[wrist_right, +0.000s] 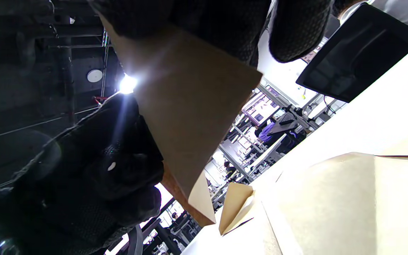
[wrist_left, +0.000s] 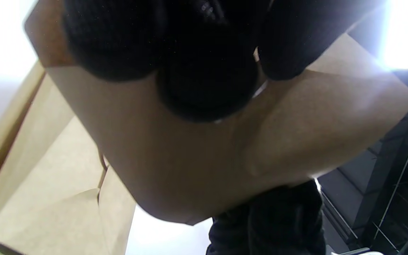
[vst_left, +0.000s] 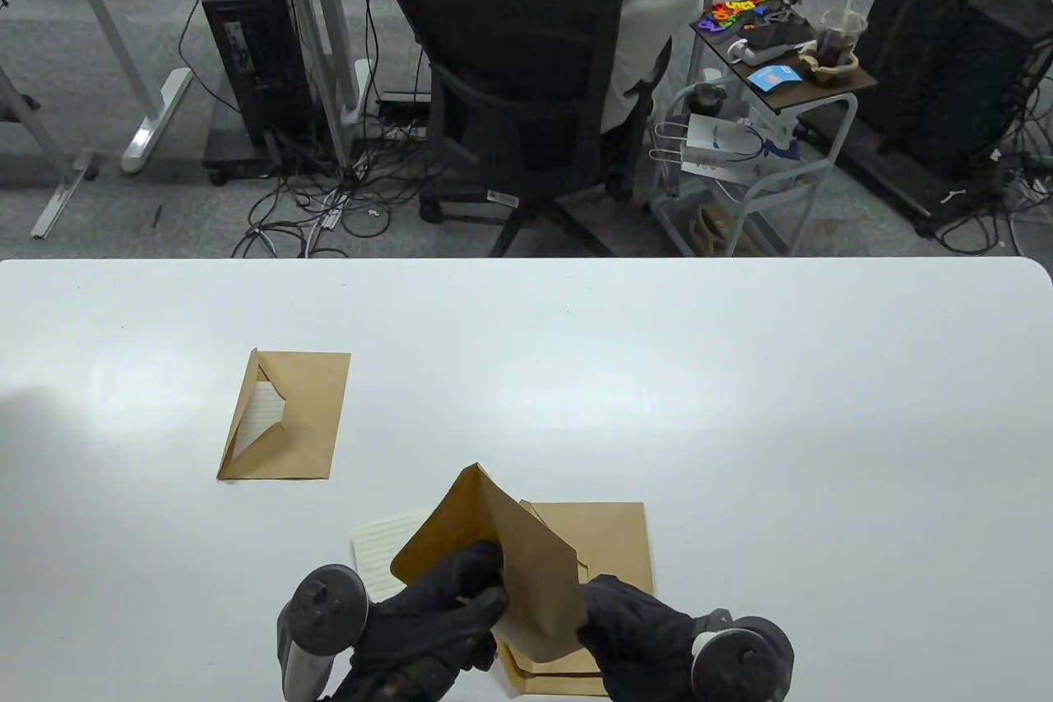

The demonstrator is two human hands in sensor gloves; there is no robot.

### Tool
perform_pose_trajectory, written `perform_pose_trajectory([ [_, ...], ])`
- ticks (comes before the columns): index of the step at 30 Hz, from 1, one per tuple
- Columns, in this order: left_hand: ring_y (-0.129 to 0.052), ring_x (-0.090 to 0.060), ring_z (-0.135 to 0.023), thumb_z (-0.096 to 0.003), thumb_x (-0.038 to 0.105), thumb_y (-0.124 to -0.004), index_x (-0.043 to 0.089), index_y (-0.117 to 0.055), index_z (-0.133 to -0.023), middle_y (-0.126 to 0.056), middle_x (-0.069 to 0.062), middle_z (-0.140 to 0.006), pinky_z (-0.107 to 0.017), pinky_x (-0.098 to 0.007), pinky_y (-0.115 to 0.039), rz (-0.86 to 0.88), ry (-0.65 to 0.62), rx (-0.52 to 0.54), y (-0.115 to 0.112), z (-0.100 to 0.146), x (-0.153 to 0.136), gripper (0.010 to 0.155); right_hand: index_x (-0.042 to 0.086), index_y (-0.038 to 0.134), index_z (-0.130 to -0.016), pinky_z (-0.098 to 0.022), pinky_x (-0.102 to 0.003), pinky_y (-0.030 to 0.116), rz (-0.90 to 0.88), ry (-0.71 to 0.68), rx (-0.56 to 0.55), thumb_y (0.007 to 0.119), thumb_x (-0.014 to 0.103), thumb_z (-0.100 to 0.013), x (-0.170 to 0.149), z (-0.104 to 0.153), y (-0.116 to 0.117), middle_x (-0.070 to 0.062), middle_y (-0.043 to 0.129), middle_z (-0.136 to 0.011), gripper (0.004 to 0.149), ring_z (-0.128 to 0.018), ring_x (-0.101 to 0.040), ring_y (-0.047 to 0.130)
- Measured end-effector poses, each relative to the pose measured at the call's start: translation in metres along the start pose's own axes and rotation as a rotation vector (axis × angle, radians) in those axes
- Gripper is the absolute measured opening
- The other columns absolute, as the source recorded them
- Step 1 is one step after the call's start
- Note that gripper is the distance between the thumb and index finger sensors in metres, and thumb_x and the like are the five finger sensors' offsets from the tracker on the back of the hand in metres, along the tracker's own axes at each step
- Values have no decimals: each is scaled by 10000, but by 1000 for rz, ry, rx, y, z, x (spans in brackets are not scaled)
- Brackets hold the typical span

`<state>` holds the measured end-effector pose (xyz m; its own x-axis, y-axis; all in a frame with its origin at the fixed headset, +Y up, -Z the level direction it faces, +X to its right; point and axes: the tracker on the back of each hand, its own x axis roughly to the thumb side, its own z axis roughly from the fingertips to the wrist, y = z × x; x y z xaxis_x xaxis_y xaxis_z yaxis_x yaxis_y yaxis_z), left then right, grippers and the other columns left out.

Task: Pull paper from envelopes and stack

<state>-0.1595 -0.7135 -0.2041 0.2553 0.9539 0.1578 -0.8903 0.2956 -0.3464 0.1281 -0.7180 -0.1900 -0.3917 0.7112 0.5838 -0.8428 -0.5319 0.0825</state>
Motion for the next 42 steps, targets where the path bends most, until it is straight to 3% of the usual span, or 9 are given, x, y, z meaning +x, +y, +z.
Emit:
perform_pose_trajectory([
  [9, -1077, -73, -226, -555, 415, -866, 170, -852, -922, -973, -20, -717, -198, -343, -944, 74, 62, -116, 3, -8, -12, 441, 332, 842, -765, -646, -534, 746, 24, -33, 27, 746, 329, -380, 4, 1, 4, 40, 965, -824, 397, -767, -242, 994],
  [15, -1068, -62, -186, -558, 407, -849, 118, -880, -889, -998, -11, -627, -181, -342, -948, -74, -21, -25, 4, -5, -3, 440, 315, 842, -780, -640, -539, 747, 28, -28, 25, 752, 345, -394, 3, 1, 4, 23, 971, -817, 397, -757, -251, 997],
  [21, -1062, -55, -165, -556, 405, -841, 98, -885, -873, -1002, -6, -596, -174, -342, -950, -137, -91, 51, 12, 0, 7, 443, 246, 859, -793, -590, -539, 784, 18, 42, -47, 783, 364, -413, 0, 1, -3, -27, 1009, -760, 405, -675, -274, 1038],
  [29, -1066, -62, -154, -550, 396, -850, 78, -896, -859, -1009, -13, -576, -170, -349, -952, -197, -94, 78, 10, 2, 10, 445, 194, 890, -770, -507, -515, 848, 61, 126, -91, 816, 363, -413, -3, 1, -6, -51, 1063, -655, 402, -533, -269, 1096],
  [38, -1077, -62, -170, -562, 385, -846, 57, -886, -861, -1002, -23, -582, -183, -355, -958, -331, -101, 208, 5, 10, 19, 445, 162, 894, -763, -459, -484, 886, 53, 177, -130, 839, 338, -398, -3, 2, -8, -42, 1086, -564, 409, -427, -239, 1119],
  [42, -1084, -65, -180, -564, 382, -845, 54, -885, -861, -1001, -24, -582, -188, -356, -960, -330, -81, 271, 16, 13, 21, 444, 163, 887, -766, -460, -478, 889, 40, 202, -174, 834, 335, -398, -6, 3, -14, -38, 1080, -560, 410, -422, -225, 1118],
])
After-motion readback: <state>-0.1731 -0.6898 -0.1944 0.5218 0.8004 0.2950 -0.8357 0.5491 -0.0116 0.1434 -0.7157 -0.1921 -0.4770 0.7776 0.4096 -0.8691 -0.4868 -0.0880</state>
